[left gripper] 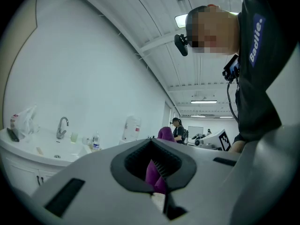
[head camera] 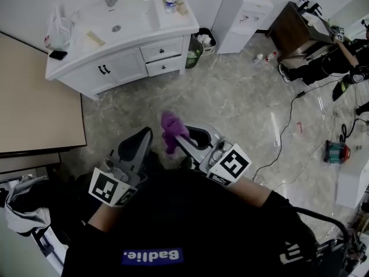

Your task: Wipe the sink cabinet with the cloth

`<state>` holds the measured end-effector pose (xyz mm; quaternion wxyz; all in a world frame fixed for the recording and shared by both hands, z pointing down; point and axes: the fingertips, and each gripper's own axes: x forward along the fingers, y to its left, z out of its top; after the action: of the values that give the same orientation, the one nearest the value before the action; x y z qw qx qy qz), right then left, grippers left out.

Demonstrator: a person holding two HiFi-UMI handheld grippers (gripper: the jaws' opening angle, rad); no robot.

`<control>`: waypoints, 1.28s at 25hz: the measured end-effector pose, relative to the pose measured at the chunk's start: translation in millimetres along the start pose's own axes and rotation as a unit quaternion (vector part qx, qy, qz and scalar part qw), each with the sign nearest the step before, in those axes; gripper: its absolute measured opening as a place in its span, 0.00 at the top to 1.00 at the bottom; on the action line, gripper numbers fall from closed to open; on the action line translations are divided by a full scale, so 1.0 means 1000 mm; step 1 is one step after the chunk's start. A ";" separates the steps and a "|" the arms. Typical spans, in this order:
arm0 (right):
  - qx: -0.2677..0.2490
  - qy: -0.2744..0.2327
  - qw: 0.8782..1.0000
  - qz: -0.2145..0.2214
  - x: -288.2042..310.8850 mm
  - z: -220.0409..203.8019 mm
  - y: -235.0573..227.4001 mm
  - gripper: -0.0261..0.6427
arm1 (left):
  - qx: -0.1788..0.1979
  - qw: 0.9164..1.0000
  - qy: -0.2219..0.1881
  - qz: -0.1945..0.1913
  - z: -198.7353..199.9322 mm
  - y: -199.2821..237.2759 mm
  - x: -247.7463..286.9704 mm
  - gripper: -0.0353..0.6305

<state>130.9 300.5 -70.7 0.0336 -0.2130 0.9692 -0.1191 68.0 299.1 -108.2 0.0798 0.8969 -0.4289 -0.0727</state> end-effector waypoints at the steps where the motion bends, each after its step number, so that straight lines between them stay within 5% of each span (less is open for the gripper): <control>1: 0.000 0.002 1.000 -0.004 0.009 0.000 -0.007 0.87 | -0.002 1.000 -0.003 0.001 0.001 0.011 0.004 0.94; 10: 0.012 0.021 0.999 -0.041 0.139 -0.011 -0.069 0.87 | -0.015 1.000 -0.016 -0.019 0.011 0.158 0.043 0.94; 17: 0.032 0.020 0.995 -0.090 0.230 -0.032 -0.141 0.87 | -0.020 0.998 0.009 -0.058 -0.018 0.259 0.066 0.94; 32: 0.031 0.035 0.996 -0.082 0.286 -0.197 -0.317 0.87 | 0.008 1.000 0.000 0.008 -0.180 0.367 0.167 0.94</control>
<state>-23.5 -56.3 193.3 -0.0031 -0.2860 0.9449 -0.1592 -71.0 -44.1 132.4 0.0733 0.8938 -0.4370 -0.0690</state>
